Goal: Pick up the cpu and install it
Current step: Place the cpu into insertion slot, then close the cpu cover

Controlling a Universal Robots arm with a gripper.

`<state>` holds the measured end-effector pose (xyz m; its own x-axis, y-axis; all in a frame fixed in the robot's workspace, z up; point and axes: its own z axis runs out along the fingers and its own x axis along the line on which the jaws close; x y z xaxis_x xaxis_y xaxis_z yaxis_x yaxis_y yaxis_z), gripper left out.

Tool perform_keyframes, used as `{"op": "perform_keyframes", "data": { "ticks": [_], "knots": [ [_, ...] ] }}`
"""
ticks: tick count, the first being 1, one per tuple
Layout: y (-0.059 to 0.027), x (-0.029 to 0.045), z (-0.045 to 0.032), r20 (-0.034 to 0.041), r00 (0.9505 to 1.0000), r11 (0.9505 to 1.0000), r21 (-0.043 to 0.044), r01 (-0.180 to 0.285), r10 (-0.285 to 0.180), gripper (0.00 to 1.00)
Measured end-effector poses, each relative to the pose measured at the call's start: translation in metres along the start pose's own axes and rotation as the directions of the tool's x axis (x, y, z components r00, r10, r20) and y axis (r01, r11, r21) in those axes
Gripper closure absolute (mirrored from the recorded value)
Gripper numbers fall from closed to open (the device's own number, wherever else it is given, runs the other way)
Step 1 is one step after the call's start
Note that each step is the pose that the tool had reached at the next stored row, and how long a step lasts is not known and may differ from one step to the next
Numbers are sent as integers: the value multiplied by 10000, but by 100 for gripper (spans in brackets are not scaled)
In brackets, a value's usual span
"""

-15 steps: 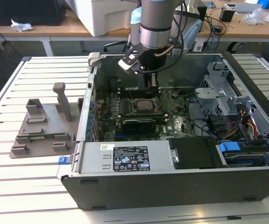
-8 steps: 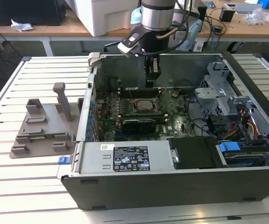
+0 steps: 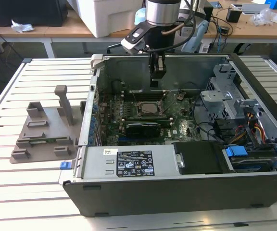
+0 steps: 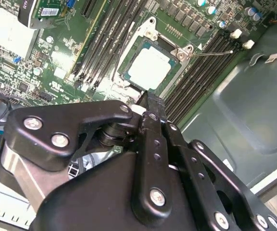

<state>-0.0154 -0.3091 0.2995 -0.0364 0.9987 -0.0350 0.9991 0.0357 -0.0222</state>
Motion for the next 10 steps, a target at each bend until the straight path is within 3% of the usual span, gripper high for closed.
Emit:
{"op": "perform_keyframes", "data": {
  "ticks": [9,10],
  "knots": [
    [0,0,-9,0,10000,10000,0,0,0,89],
    [37,-2,-11,1,10000,10000,0,0,0,89]
  ]
}}
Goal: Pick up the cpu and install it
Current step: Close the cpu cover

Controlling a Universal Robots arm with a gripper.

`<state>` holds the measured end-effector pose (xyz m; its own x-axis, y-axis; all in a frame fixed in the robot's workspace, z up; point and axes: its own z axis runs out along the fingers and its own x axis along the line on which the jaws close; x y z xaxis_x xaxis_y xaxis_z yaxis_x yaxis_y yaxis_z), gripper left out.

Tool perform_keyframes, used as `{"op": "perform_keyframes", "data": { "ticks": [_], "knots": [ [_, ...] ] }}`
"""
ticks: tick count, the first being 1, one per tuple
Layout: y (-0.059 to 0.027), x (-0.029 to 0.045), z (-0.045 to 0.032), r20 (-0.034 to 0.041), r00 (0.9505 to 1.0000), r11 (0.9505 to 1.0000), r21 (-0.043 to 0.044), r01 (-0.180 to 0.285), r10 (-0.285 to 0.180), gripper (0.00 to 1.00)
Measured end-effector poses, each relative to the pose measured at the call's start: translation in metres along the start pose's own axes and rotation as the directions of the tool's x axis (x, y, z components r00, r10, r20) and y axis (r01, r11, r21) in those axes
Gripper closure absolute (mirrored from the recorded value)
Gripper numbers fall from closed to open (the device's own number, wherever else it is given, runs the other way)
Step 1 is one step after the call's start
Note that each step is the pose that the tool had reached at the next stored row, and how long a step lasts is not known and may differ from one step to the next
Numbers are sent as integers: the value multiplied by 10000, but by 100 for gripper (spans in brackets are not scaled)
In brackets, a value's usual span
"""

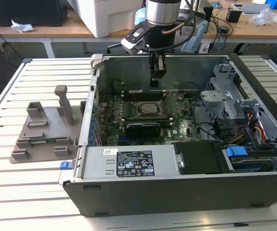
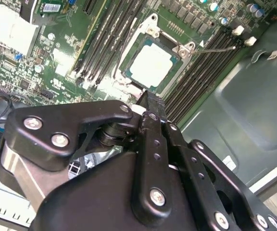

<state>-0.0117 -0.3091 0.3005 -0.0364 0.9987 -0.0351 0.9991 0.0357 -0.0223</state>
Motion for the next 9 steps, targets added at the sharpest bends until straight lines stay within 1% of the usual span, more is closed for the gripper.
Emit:
{"op": "perform_keyframes", "data": {
  "ticks": [1,2,3,4,9],
  "knots": [
    [98,-3,-2,-1,10000,10000,-1,0,0,89],
    [141,-5,-3,-1,10000,10000,-1,-2,2,89],
    [218,-8,-4,-1,10000,10000,0,0,0,89],
    [249,-9,-5,-1,10000,10000,1,0,0,89],
    [337,-11,-6,-1,10000,10000,1,-2,2,89]
  ]
}}
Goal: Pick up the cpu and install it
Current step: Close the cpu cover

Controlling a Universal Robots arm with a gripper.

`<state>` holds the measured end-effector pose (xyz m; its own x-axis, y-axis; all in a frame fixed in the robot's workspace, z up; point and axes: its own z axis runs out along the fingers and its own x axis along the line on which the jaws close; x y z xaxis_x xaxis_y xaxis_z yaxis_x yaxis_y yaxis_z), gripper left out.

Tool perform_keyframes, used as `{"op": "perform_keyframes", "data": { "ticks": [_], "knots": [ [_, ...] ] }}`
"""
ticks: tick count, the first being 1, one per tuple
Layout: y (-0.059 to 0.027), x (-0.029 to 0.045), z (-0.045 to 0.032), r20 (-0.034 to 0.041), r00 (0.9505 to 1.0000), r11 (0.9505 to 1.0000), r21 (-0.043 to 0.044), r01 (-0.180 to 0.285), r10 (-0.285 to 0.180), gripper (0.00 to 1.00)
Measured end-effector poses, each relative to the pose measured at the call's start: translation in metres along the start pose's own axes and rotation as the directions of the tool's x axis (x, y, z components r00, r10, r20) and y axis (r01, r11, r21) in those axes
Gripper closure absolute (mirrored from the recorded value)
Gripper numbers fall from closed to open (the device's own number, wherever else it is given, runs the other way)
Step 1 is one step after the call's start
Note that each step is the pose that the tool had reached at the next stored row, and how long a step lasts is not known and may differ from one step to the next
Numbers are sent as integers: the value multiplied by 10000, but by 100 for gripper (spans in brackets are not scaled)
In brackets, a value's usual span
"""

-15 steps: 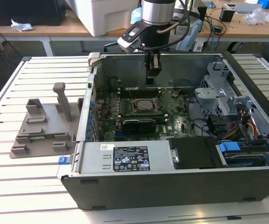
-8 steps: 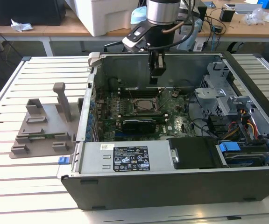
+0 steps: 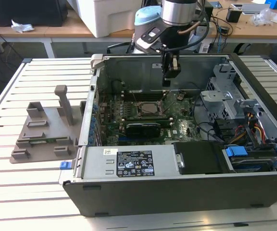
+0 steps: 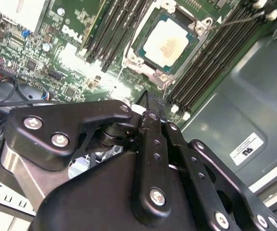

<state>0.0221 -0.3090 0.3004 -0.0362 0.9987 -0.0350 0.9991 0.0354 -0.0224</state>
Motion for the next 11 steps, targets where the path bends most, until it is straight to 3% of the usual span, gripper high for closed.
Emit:
{"op": "perform_keyframes", "data": {
  "ticks": [6,9,11],
  "knots": [
    [194,10,39,3,10000,10000,54,3,-3,89],
    [370,36,124,0,10000,9999,138,6,-6,89],
    [433,50,166,1,10000,9999,152,9,-9,89]
  ]
}}
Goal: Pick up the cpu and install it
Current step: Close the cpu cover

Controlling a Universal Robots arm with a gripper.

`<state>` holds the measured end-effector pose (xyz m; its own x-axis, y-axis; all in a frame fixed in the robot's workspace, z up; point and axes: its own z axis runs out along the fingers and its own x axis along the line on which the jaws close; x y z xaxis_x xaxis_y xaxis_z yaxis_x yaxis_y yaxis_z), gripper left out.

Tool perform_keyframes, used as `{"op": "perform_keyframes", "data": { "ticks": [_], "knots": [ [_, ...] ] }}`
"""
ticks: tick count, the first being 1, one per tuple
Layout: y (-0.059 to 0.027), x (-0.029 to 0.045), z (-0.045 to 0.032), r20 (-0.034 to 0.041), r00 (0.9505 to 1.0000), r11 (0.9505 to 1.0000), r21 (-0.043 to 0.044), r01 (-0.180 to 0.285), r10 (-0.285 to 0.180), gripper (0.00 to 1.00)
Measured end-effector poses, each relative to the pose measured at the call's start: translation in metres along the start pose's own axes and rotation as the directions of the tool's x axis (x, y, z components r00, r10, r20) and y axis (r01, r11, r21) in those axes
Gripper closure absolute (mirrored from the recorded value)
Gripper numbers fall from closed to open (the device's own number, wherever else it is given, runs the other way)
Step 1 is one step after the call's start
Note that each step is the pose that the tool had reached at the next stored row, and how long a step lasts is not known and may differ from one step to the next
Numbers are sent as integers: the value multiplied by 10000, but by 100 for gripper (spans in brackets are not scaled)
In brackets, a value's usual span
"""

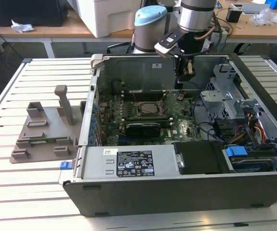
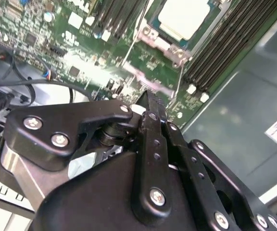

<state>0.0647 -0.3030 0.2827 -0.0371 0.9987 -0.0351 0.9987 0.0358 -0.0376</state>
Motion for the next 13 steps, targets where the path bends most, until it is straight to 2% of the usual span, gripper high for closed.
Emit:
{"op": "perform_keyframes", "data": {
  "ticks": [6,13],
  "knots": [
    [52,22,123,0,10000,10000,5,0,0,89],
    [55,30,290,-2,10000,10000,10,-1,1,89]
  ]
}}
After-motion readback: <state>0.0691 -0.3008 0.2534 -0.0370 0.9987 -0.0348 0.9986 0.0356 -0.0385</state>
